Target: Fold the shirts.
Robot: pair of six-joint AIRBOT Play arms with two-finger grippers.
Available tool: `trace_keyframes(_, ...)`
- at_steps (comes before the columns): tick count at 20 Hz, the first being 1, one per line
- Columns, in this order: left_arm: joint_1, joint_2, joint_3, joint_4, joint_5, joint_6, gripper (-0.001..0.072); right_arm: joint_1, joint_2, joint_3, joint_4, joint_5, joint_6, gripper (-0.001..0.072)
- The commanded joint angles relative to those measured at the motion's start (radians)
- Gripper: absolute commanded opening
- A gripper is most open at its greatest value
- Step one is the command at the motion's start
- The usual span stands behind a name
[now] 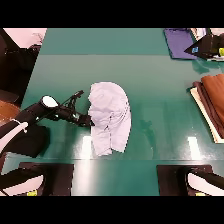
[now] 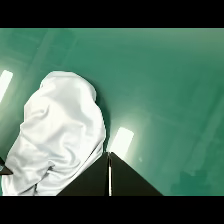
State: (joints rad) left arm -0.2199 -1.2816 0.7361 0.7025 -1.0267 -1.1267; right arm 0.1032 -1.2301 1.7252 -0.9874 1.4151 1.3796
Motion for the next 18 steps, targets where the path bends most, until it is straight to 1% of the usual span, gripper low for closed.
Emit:
trace_keyframes(1, 0.072, 0.038, 0.107, 0.116, -0.104, 0.0, 0.0022, 0.001, -0.026, -0.001, 0.003, 0.023, 0.001, 0.0016)
trace_keyframes(2, 0.111, 0.064, 0.166, 0.171, -0.153, 0.0, 0.0022, 0.013, -0.051, -0.001, 0.008, 0.048, 0.001, 0.0026)
trace_keyframes(3, 0.146, 0.083, 0.222, 0.222, -0.198, 0.0, 0.0023, 0.031, -0.081, -0.001, 0.015, 0.068, 0.001, 0.012)
trace_keyframes(4, 0.179, 0.097, 0.283, 0.262, -0.243, 0.0, 0.0023, 0.06, -0.121, -0.001, 0.029, 0.085, 0.0, 0.0334)
trace_keyframes(5, 0.207, 0.106, 0.333, 0.291, -0.281, 0.0, 0.0023, 0.095, -0.163, -0.001, 0.027, 0.082, 0.0, 0.0474)
trace_keyframes(8, 0.264, 0.113, 0.427, 0.328, -0.343, 0.001, 0.0023, 0.216, -0.319, 0.0, 0.027, 0.0, 0.0, 0.0484)
trace_keyframes(10, 0.272, 0.113, 0.435, 0.328, -0.355, 0.001, 0.0023, 0.276, -0.43, 0.0, 0.027, -0.086, -0.002, 0.0485)
trace_keyframes(12, 0.272, 0.113, 0.435, 0.327, -0.36, 0.0, 0.0023, 0.314, -0.531, 0.0, 0.029, -0.167, -0.024, 0.0484)
trace_keyframes(13, 0.272, 0.113, 0.435, 0.327, -0.361, 0.0, 0.0023, 0.325, -0.572, 0.0, 0.048, -0.197, -0.029, 0.0484)
trace_keyframes(15, 0.272, 0.113, 0.435, 0.327, -0.361, 0.0, 0.0023, 0.338, -0.649, 0.001, 0.143, -0.241, -0.06, 0.0485)
trace_keyframes(16, 0.272, 0.113, 0.435, 0.327, -0.361, 0.0, 0.0023, 0.346, -0.685, 0.002, 0.193, -0.246, -0.073, 0.0485)
trace_keyframes(18, 0.272, 0.113, 0.435, 0.327, -0.36, -0.002, 0.0023, 0.359, -0.743, 0.003, 0.247, -0.246, -0.077, 0.0485)
